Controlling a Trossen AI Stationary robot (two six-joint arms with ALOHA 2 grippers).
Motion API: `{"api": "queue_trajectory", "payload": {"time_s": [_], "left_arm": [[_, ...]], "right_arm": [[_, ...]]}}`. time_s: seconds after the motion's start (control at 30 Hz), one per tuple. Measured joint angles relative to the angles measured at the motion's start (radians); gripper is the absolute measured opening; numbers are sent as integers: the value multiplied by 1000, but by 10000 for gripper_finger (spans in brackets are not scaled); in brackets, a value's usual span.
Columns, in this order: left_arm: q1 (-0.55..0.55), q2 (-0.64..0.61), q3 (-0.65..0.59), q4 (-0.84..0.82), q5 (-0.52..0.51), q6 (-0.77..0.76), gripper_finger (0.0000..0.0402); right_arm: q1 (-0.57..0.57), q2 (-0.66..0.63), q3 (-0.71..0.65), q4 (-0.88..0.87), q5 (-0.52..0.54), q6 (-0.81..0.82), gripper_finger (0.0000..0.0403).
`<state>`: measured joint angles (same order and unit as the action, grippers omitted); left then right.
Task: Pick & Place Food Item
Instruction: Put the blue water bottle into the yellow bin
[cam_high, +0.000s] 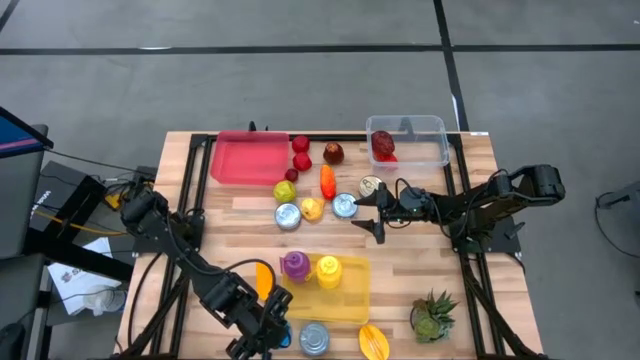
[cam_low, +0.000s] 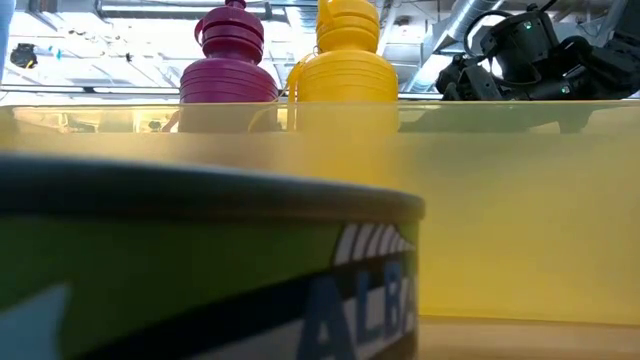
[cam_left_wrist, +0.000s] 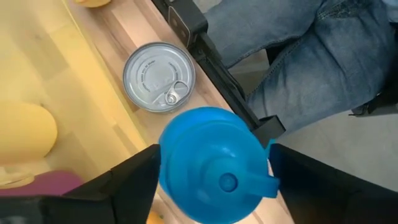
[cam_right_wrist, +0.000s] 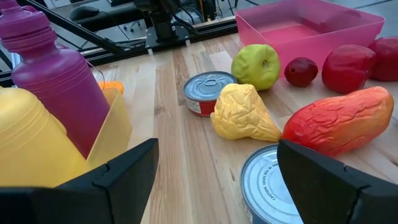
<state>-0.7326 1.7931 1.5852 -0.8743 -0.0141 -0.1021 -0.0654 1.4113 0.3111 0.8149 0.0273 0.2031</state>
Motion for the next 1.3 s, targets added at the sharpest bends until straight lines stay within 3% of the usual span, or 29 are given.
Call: {"api": "queue_trajectory", "payload": {"time_s": [0.33, 0.87, 1.3], "left_arm": [[0, 0, 0, 1, -1, 0, 214], [-1, -16, 0, -9, -24, -9, 214], [-1, -139, 0, -23, -51, -44, 212]], "right_arm": [[0, 0, 0, 0, 0, 0, 315], [0, 0, 0, 0, 0, 0, 315], [0, 0, 0, -11, 0, 0, 315]]}}
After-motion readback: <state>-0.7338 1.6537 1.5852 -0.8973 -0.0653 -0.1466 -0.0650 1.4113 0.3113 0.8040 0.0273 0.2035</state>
